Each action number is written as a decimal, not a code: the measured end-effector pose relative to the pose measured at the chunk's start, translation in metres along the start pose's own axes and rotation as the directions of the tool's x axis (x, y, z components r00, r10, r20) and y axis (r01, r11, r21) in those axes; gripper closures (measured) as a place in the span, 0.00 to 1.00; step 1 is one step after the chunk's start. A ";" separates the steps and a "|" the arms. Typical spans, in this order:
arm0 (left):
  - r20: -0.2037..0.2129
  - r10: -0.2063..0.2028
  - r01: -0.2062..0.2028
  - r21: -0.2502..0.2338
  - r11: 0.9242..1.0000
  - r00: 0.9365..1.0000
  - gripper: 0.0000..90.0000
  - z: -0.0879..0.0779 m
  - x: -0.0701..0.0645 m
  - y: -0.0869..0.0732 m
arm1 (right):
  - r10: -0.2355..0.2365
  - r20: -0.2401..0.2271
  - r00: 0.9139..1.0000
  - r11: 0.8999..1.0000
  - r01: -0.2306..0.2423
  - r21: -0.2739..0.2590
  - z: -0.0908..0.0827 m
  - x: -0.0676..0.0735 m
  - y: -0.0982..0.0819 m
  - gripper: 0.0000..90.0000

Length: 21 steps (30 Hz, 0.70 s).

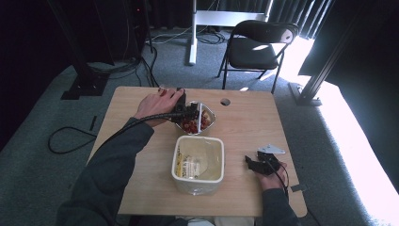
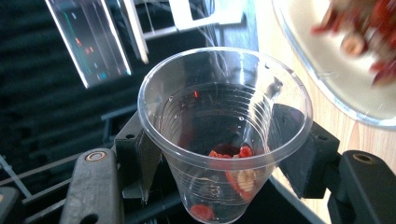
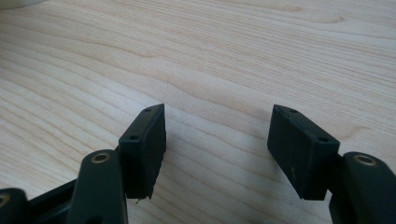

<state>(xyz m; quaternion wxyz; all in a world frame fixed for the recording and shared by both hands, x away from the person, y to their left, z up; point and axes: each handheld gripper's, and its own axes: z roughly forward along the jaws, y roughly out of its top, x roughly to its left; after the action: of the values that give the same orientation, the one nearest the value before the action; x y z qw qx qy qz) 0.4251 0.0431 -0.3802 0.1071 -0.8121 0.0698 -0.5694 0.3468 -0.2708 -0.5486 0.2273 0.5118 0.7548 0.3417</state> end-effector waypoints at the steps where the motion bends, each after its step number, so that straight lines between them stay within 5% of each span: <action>1: -0.002 0.001 -0.001 0.012 1.000 1.000 0.41 0.002 0.001 0.000 | 0.000 0.000 1.000 1.000 0.000 0.000 0.000 0.000 0.000 0.41; 7: -0.002 -0.001 0.001 0.022 1.000 1.000 0.41 0.004 0.000 -0.003 | 0.000 0.000 1.000 1.000 0.000 0.000 0.000 0.000 0.000 0.41; 11: 0.005 -0.039 0.039 0.017 0.999 0.999 0.41 0.003 0.003 -0.007 | 0.000 0.000 1.000 1.000 0.000 0.000 0.000 0.000 0.000 0.41; 14: 0.050 -0.101 0.102 -0.015 0.995 0.994 0.41 0.000 0.007 -0.010 | 0.000 0.000 1.000 1.000 0.000 0.000 0.000 0.000 0.000 0.41; 17: 0.113 -0.183 0.190 -0.054 0.980 0.977 0.41 0.000 0.013 -0.015 | 0.000 0.000 1.000 1.000 0.000 0.000 0.000 0.000 0.000 0.41; 19: 0.159 -0.242 0.257 -0.080 0.963 0.957 0.41 -0.001 0.018 -0.019 | 0.000 0.000 1.000 1.000 0.000 0.000 0.000 0.000 0.000 0.41; 21: 0.211 -0.307 0.334 -0.106 0.936 0.928 0.41 -0.002 0.023 -0.024 | 0.000 0.000 1.000 1.000 0.000 0.000 0.000 0.000 0.000 0.41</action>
<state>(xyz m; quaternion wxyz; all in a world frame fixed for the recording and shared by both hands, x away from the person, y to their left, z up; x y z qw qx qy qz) 0.4313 0.0611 -0.3527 -0.0387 -0.8690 -0.0351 -0.4921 0.3468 -0.2708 -0.5486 0.2273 0.5118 0.7547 0.3417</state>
